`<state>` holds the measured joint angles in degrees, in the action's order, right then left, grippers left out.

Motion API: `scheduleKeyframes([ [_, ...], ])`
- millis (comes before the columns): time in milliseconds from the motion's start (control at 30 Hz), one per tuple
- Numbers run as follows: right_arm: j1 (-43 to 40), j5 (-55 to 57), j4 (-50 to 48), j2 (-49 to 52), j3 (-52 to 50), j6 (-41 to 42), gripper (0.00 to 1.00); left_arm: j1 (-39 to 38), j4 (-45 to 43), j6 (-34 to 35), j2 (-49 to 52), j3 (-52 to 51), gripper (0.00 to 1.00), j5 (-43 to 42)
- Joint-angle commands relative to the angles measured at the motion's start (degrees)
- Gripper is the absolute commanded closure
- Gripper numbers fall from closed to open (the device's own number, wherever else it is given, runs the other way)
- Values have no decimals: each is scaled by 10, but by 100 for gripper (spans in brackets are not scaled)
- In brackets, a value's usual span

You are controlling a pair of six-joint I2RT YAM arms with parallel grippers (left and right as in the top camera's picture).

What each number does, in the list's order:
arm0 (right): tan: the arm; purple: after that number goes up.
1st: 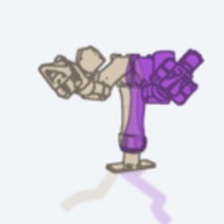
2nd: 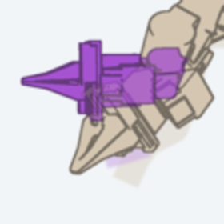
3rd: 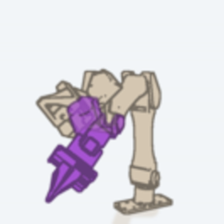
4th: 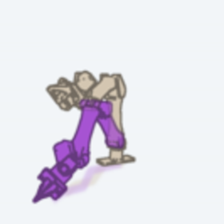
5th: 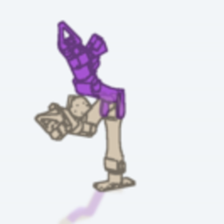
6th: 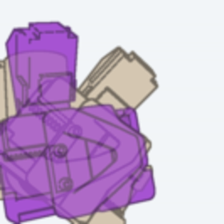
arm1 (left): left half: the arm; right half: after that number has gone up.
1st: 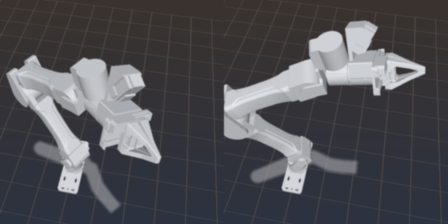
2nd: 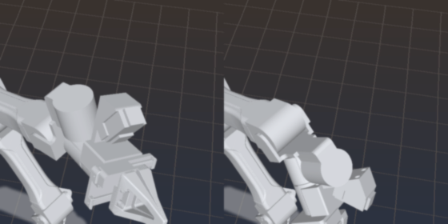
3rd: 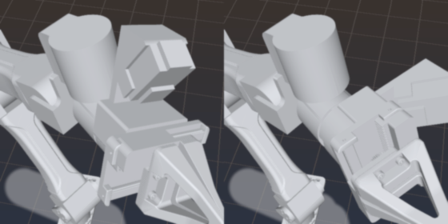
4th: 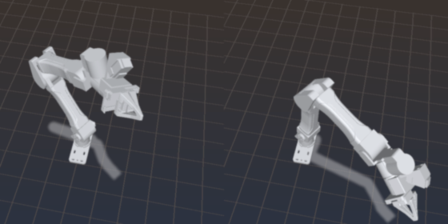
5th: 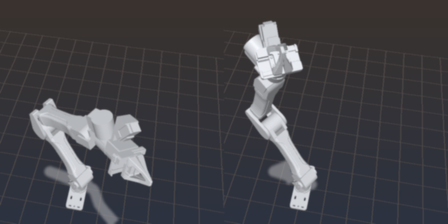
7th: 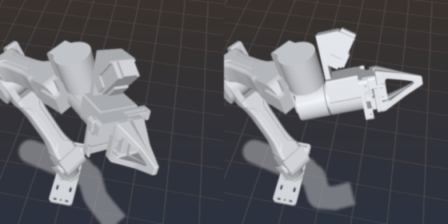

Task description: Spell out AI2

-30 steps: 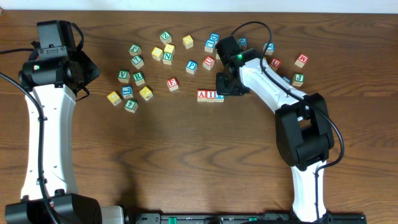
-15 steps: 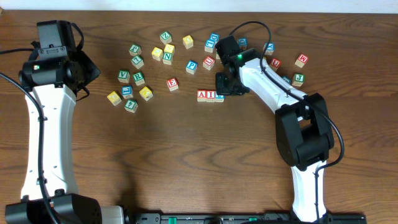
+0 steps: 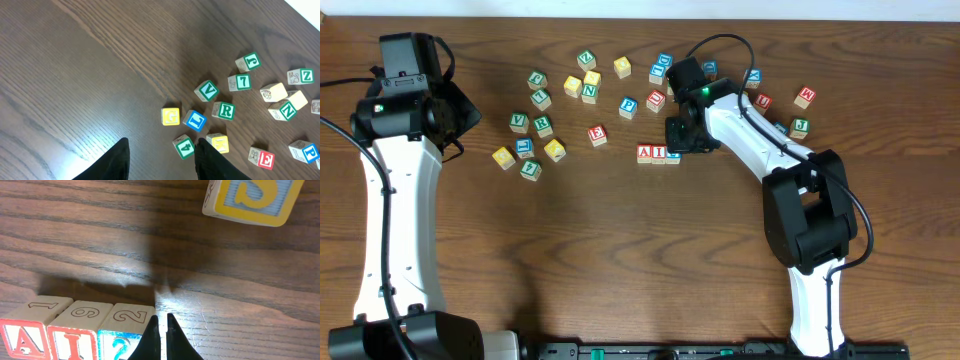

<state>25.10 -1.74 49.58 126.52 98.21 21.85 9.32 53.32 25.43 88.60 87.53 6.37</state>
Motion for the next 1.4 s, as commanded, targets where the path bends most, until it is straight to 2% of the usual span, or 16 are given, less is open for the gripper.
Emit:
scheduleKeyframes([
  [0, 9, -4, -3, 3, -2, -12, 99, 1, 0, -3, -8, 8, 58, 5],
  [533, 2, -3, 2, -7, 2, -12, 99, 1, 0, -3, -8, 8, 58, 5],
  [1000, -47, 3, 32, -168, 2, -38, 95, 1, 0, -3, -8, 8, 57, 5],
  [1367, -79, 3, 65, -257, 2, -42, 93, 1, 0, -3, -8, 8, 57, 5],
])
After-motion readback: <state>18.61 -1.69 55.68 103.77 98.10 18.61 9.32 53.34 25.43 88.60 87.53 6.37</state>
